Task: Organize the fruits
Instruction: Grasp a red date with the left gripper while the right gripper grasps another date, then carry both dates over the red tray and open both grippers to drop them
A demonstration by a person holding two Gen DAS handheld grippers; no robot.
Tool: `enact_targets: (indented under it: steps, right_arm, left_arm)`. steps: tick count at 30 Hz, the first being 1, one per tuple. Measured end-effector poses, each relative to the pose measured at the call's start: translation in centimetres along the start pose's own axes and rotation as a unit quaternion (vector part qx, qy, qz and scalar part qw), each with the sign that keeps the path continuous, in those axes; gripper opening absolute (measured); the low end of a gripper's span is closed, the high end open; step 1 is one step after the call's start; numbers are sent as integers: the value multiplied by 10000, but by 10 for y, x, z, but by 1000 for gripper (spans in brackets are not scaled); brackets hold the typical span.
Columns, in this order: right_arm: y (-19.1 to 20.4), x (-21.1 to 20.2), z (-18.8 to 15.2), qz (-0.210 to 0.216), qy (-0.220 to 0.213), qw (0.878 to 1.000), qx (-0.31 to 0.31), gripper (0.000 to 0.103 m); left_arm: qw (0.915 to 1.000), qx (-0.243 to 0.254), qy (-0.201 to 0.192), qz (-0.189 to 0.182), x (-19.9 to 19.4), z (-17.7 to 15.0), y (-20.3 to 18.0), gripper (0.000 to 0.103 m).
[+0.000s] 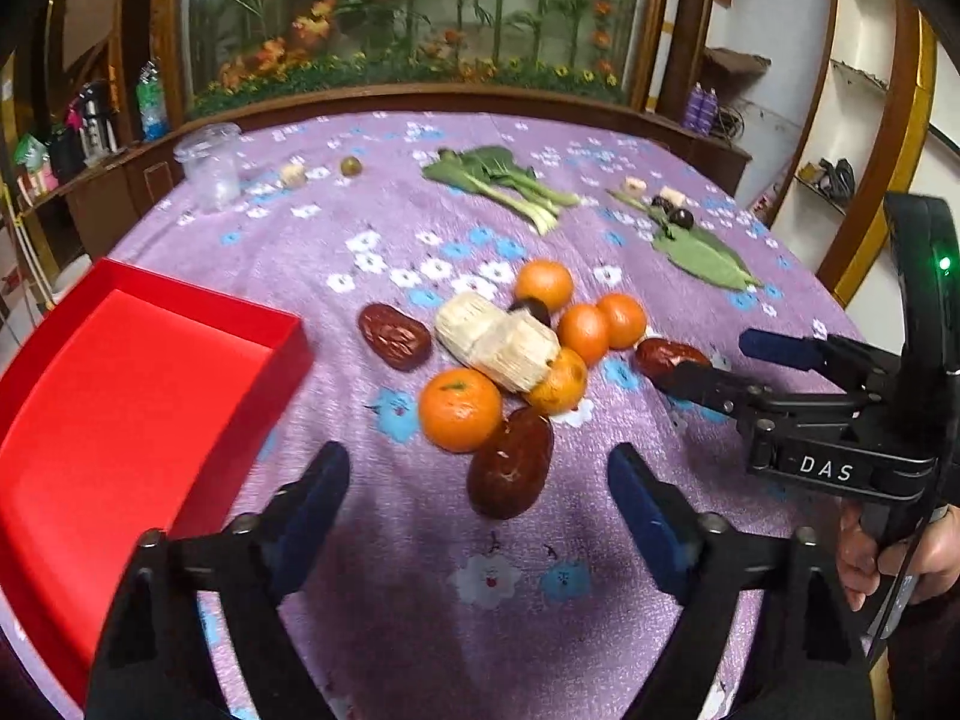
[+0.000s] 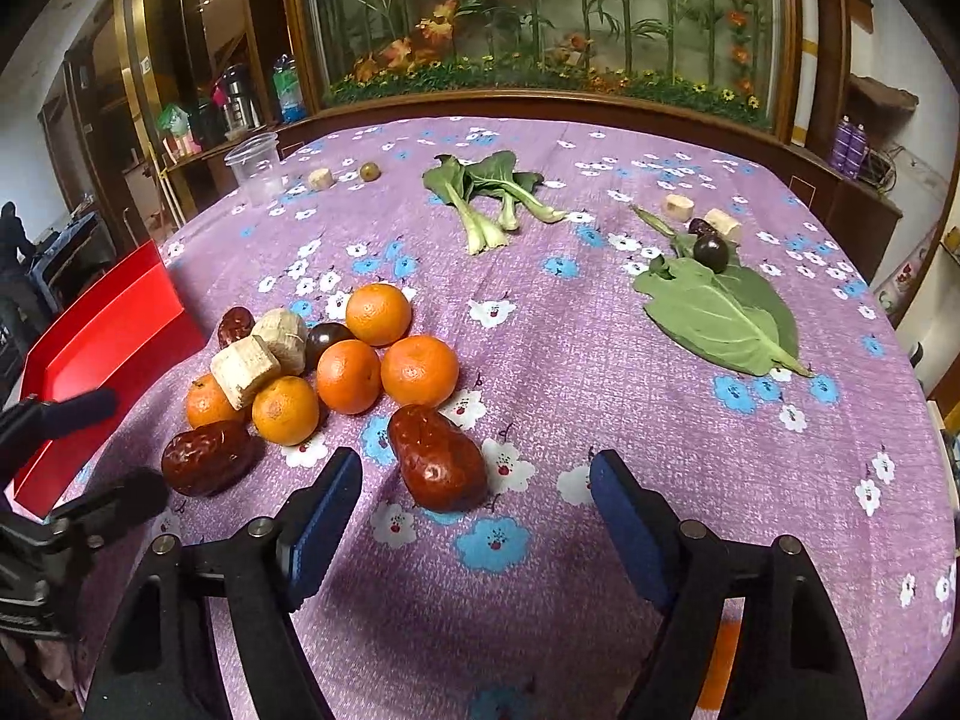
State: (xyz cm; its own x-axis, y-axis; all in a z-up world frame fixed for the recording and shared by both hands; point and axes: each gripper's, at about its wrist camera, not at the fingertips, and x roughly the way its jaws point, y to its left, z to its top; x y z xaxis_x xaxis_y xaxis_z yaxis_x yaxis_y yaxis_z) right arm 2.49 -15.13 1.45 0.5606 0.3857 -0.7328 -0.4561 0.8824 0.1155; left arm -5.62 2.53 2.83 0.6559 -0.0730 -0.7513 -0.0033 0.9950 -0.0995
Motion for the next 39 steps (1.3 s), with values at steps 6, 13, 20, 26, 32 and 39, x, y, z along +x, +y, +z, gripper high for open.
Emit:
enact_targets:
  steps: [6,13,20,26,32,39]
  right_arm:
    - [5,15,4,47,170,9998,-113,74]
    - [15,26,3,120,367,9989,-254,42]
    - [19,21,2,129,385,9990,-192,37]
    - [25,7,0,131,330,9992,-180,35]
    - [36,-13,1,80,231,9993,-268,34]
    - [63,-37,11,190,0,9988,-442,34]
  left_arm:
    - [9989,-46,470,-9,26,4,-1,65]
    - [9988,0,490,-61,27,0,-3,37]
    - [9990,-136,407,-103,18,-2,3,35]
    - [9993,-216,284,-75,2,-4,9,32]
    - [9993,-380,23,-8,-19,-3,21,30]
    - [9964,-741,-294,271,-47,-3,54,30]
